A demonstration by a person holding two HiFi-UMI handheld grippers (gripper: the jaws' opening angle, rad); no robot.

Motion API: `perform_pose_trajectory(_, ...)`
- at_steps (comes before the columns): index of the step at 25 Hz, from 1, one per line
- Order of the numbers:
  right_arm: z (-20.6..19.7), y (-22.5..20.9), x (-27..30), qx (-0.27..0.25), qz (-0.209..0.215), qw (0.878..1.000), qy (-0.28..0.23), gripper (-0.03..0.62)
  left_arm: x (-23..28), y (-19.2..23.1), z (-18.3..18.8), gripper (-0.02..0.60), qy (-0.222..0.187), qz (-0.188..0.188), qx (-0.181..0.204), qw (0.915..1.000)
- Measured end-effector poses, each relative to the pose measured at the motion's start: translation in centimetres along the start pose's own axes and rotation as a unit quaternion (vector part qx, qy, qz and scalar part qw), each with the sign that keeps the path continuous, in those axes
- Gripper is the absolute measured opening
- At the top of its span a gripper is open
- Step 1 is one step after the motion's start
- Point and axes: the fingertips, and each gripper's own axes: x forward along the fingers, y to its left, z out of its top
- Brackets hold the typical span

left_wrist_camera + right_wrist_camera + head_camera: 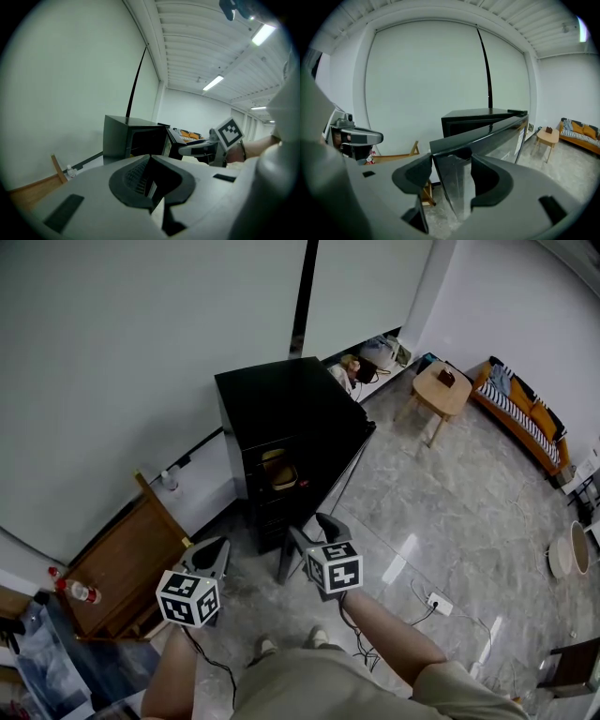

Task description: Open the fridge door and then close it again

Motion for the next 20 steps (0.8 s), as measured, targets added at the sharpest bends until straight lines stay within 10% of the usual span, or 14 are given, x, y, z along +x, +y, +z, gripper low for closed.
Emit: perform_pose_trajectory(20,4.6,2.8,9.6,-0.003,-0.031,1.000,0.004,0.241,1.3,5.7,3.7,0.009,-0.026,0.014,0.004,0.9996)
